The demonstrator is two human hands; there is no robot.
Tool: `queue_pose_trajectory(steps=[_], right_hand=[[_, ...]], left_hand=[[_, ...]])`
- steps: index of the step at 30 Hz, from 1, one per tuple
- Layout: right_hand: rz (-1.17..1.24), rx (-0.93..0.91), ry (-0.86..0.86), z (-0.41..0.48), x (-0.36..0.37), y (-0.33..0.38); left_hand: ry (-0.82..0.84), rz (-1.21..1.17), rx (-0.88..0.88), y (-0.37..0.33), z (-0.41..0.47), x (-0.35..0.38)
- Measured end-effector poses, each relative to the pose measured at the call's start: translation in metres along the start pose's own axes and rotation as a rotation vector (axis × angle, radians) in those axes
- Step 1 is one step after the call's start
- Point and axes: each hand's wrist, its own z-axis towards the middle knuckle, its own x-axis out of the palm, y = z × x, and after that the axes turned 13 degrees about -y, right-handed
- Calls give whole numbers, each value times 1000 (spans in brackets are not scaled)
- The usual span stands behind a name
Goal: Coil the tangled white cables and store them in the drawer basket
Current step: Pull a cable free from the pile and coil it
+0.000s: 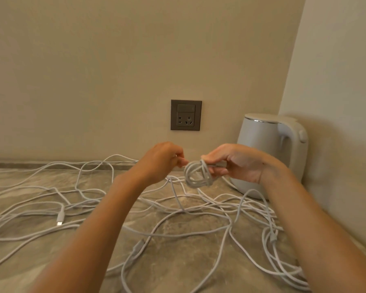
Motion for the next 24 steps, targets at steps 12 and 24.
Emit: queue_pose_trajectory(steps=[12, 24], right_hand=[[-137, 38, -543, 18, 36, -4], [396, 79, -649, 24, 32, -14]], left_hand=[[-283, -113, -147, -29, 1, -2], [-372, -473, -292, -28, -4, 12]])
